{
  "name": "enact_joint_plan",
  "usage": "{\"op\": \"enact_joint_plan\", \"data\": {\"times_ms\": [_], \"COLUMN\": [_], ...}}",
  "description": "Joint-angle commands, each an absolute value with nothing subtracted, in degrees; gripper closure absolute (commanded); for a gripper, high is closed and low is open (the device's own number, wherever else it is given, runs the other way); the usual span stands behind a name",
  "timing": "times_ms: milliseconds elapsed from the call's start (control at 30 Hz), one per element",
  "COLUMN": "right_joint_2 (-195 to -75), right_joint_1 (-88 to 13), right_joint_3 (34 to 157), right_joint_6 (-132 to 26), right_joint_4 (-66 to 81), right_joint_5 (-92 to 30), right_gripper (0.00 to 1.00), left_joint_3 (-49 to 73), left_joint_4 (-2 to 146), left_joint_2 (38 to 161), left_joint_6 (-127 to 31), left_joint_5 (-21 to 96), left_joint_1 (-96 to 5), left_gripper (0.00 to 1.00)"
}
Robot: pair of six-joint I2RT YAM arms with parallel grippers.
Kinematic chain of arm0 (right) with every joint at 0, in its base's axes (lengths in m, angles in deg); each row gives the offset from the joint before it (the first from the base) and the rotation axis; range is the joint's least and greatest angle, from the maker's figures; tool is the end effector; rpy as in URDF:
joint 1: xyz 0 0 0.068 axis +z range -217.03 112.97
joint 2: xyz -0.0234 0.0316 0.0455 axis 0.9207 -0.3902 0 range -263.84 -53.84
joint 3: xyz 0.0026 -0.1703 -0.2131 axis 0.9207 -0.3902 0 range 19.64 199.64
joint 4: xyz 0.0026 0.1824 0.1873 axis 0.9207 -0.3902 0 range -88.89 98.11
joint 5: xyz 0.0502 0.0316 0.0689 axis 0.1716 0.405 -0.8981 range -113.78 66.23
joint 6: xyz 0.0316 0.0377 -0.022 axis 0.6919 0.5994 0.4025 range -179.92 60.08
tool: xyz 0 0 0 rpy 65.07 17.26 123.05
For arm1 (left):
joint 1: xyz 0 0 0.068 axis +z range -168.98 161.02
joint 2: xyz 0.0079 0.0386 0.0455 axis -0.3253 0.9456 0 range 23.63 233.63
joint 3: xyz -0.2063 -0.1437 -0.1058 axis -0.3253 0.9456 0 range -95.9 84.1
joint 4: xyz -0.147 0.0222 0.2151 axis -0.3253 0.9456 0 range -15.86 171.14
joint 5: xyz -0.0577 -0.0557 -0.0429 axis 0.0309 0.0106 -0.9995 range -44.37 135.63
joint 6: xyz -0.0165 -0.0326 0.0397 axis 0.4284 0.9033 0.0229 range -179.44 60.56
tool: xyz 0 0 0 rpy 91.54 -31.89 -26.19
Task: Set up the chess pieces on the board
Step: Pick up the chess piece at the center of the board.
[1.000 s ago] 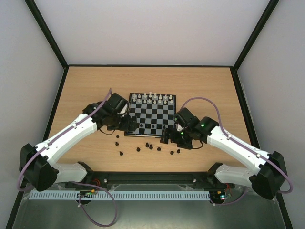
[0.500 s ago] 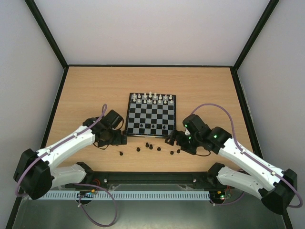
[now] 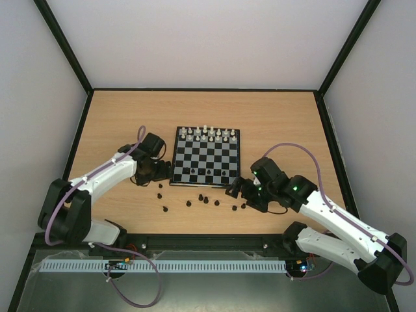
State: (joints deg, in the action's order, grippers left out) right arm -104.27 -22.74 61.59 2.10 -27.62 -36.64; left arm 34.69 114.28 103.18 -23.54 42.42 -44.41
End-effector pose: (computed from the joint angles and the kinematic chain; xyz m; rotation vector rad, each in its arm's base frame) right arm 0.1241 0.1320 0.2644 0.2816 2.6189 1.0672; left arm 0.2260 -0.1096 0.1988 -0.2468 2.8456 -0.3219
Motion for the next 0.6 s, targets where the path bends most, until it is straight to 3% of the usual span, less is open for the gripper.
{"op": "enact_joint_plan", "data": {"times_ms": [0, 233, 567], "right_joint_2": [-102.9, -102.0, -101.9], "right_joint_1": [-22.4, -22.4, -22.4], "right_joint_3": [60.1, 57.9, 56.4], "right_joint_6": [3.0, 3.6, 3.7], "right_joint_4": [-27.9, -26.7, -25.5], "right_joint_5": [-36.8, -36.8, -37.1], "right_gripper": [0.01, 0.01, 0.02], "left_joint_3": [33.6, 37.0, 39.5], "left_joint_4": [113.4, 111.6, 109.8], "left_joint_2": [105.6, 105.2, 108.3], "left_joint_6": [-24.6, -22.6, -23.3], "left_joint_5": [43.0, 42.5, 43.4], "left_joint_1": [-44.4, -44.5, -44.6], "left_gripper": [0.13, 0.26, 0.54]}}
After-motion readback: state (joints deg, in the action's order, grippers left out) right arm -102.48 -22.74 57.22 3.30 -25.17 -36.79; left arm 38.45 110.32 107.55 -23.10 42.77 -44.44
